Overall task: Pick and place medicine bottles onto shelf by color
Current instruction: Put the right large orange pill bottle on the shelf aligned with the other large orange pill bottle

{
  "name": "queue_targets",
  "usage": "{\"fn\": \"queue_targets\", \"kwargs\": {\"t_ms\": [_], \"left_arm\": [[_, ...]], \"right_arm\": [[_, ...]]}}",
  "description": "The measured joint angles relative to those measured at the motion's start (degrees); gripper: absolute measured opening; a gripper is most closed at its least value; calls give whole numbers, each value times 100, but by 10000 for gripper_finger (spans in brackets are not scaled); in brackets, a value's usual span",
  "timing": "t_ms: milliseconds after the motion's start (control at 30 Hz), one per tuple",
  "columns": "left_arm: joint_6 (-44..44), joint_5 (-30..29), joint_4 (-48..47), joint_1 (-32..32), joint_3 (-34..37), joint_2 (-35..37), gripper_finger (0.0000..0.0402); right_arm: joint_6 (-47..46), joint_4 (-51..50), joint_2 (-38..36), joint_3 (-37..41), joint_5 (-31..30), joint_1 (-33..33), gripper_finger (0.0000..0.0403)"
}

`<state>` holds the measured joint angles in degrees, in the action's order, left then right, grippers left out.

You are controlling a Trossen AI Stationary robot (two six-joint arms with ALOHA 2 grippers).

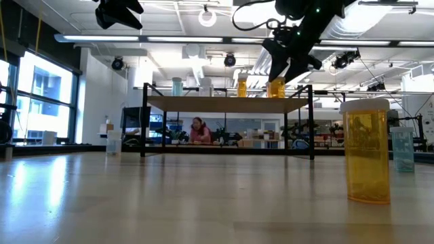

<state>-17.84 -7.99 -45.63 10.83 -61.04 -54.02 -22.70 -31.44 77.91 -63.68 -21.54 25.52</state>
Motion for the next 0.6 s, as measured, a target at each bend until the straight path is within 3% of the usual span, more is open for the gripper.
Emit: {"fn": "queue_targets", "kwargs": {"t_ms": [600], "left_arm": [[0, -4, 0, 0, 0, 0, 209]], "right_arm": [[75, -26, 0, -4, -4, 0, 215]]}}
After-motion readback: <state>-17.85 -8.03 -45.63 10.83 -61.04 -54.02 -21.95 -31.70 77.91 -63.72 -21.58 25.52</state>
